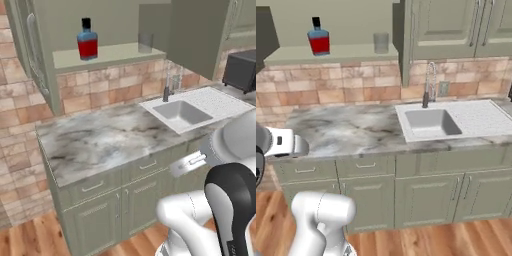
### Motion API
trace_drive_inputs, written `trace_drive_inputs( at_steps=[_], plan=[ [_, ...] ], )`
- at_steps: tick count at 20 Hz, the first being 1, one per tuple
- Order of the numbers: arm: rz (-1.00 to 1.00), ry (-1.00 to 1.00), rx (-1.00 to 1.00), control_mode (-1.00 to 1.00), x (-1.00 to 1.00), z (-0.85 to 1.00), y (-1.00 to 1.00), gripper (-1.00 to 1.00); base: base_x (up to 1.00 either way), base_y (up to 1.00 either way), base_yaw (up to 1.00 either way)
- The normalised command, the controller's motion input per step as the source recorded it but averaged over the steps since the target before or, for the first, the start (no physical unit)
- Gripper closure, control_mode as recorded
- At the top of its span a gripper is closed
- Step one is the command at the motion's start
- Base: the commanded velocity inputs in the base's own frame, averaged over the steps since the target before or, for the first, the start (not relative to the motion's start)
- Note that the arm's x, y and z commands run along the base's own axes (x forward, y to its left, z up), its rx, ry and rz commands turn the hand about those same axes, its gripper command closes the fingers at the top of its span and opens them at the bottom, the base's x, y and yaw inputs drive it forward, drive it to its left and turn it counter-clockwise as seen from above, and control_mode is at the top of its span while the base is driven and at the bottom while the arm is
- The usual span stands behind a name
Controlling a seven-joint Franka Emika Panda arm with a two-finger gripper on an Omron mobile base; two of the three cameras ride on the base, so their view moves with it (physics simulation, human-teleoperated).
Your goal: There is a bowl on the dining counter. Grab a lemon wedge from the fridge and place it in the bowl. Then get the liquor bottle and glass cup from the cabinet and place them next to the bowl.
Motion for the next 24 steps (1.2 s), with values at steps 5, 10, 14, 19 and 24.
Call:
trace_drive_inputs(
  at_steps=[5,10,14,19,24],
  plan=[
    [0.00,0.00,0.00,1.00,0.00,0.00,0.00,-1.00,0.71,-0.24,0.37],
    [0.00,0.00,0.00,1.00,0.00,0.00,0.00,-1.00,0.26,-0.12,0.17],
    [0.00,0.00,0.00,1.00,0.00,0.00,0.00,-1.00,0.26,0.05,-0.02],
    [0.00,0.00,0.00,1.00,0.00,0.00,0.00,-1.00,0.53,0.22,-0.04],
    [0.00,0.00,0.00,1.00,0.00,0.00,0.00,-1.00,0.53,0.27,0.00]
  ],
)
